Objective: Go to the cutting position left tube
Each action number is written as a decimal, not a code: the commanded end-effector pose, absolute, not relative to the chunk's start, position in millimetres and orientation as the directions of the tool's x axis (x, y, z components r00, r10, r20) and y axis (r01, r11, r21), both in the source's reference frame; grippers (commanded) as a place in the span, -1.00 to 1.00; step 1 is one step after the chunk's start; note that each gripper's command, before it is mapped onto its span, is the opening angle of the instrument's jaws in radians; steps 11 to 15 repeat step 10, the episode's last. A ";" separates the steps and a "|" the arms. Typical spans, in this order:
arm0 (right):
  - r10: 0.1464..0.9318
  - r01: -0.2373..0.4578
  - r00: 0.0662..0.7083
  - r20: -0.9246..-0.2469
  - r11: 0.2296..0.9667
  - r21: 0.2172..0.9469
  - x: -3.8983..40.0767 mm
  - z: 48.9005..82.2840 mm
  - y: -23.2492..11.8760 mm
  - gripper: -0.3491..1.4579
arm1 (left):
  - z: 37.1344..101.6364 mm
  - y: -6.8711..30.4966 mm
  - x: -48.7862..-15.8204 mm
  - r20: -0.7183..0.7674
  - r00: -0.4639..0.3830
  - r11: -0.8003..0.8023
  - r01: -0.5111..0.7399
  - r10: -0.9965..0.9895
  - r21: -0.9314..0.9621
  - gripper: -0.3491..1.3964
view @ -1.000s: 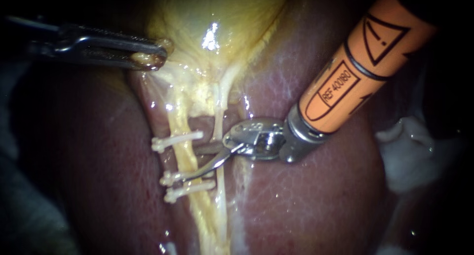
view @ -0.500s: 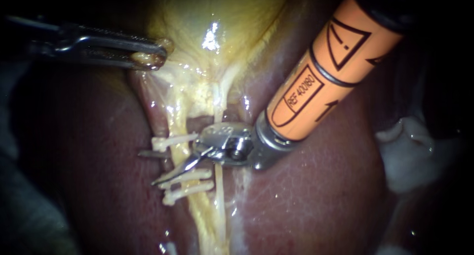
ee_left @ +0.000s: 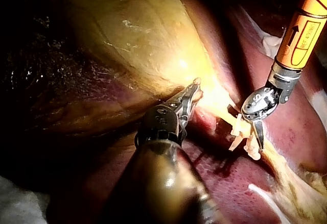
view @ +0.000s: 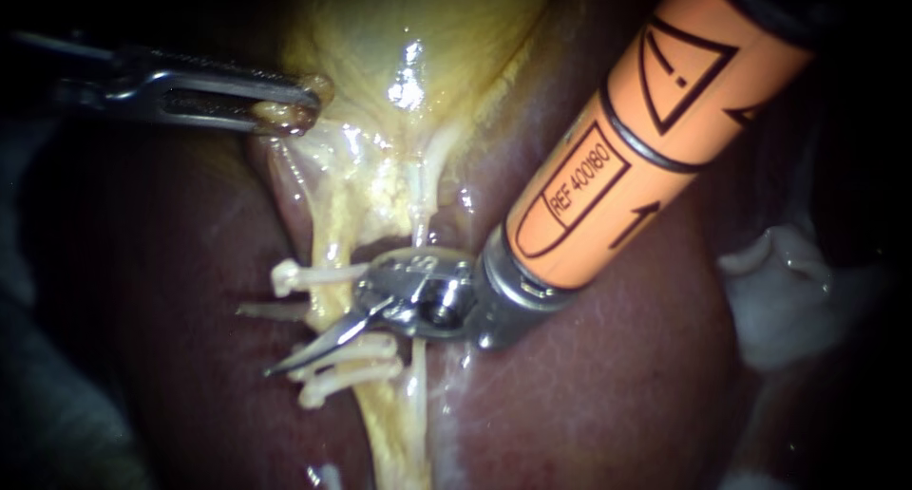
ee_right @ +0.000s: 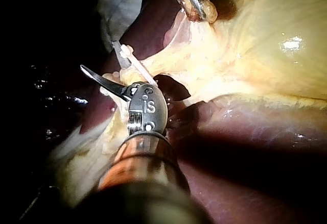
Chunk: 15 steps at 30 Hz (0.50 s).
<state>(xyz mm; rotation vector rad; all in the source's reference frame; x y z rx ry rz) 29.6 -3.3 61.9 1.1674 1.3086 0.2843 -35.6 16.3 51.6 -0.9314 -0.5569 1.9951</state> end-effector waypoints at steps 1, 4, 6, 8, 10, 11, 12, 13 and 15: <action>0.738 0.428 0.317 -0.595 0.449 0.784 29.6 61.9 -3.3 0.95 | 51.6 16.4 -35.5 -0.405 -0.368 -0.546 -0.507 0.837 -0.667 -1.00; 0.739 0.426 0.316 -0.595 0.450 0.785 29.6 62.0 -3.3 0.95 | 51.6 16.4 -35.5 -0.405 -0.368 -0.546 -0.507 0.837 -0.667 -1.00; 0.739 0.423 0.315 -0.595 0.452 0.785 29.6 62.0 -3.3 0.95 | 51.6 16.4 -35.5 -0.405 -0.368 -0.546 -0.507 0.837 -0.667 -1.00; 0.739 0.423 0.315 -0.595 0.452 0.785 29.6 62.0 -3.2 0.95 | 51.6 16.4 -35.5 -0.405 -0.368 -0.546 -0.507 0.837 -0.667 -1.00; 0.742 0.411 0.310 -0.595 0.459 0.787 29.6 62.2 -3.1 0.95 | 51.6 16.4 -35.5 -0.405 -0.368 -0.546 -0.507 0.837 -0.667 -1.00; 0.742 0.411 0.310 -0.595 0.459 0.787 29.6 62.2 -3.1 0.95 | 51.6 16.4 -35.5 -0.405 -0.368 -0.546 -0.507 0.837 -0.667 -1.00; 0.742 0.411 0.310 -0.595 0.459 0.787 29.6 62.2 -3.1 0.95 | 51.6 16.4 -35.5 -0.405 -0.368 -0.546 -0.507 0.837 -0.667 -1.00; 0.742 0.411 0.310 -0.595 0.459 0.787 29.6 62.2 -3.1 0.95 | 51.6 16.4 -35.5 -0.405 -0.368 -0.546 -0.507 0.837 -0.667 -1.00; 0.742 0.411 0.310 -0.595 0.459 0.787 29.6 62.2 -3.1 0.95 | 51.6 16.4 -35.5 -0.405 -0.368 -0.546 -0.507 0.837 -0.667 -1.00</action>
